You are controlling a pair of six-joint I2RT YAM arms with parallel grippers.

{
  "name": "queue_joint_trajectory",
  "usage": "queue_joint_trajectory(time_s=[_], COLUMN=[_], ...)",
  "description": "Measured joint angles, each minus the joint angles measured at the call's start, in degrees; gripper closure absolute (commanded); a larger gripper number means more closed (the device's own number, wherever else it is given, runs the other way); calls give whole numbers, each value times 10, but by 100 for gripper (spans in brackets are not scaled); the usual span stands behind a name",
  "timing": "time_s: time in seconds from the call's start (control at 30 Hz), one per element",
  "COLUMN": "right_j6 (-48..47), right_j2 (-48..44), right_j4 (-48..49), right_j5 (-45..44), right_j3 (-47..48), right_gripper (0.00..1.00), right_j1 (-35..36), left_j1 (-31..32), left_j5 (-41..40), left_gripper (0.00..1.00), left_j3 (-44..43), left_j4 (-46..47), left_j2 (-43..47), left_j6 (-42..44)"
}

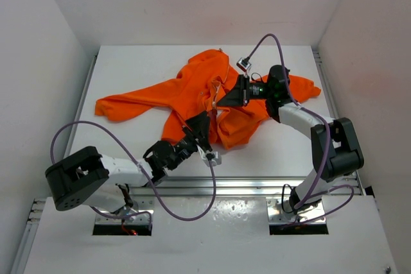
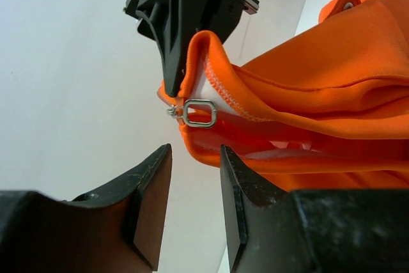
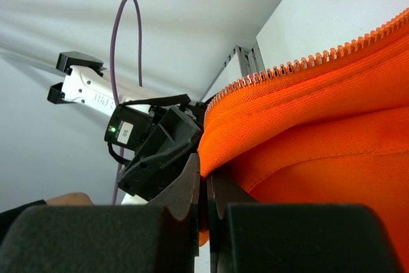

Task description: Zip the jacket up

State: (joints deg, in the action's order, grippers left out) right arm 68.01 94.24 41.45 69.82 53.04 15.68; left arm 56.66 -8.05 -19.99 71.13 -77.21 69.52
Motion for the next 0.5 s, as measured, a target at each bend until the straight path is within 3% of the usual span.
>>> queue_joint_trajectory(time_s=[0.5], right_j6=[11], right_j2=[0], right_j4=[-1], right_j5=[-2], right_j3=[0], right_gripper=[100], right_j1=[3], left_j1=[2], left_j5=[1], left_gripper=[56], left_j3=[-13], left_j4=[28], left_j2=[-40], left_j6=[21])
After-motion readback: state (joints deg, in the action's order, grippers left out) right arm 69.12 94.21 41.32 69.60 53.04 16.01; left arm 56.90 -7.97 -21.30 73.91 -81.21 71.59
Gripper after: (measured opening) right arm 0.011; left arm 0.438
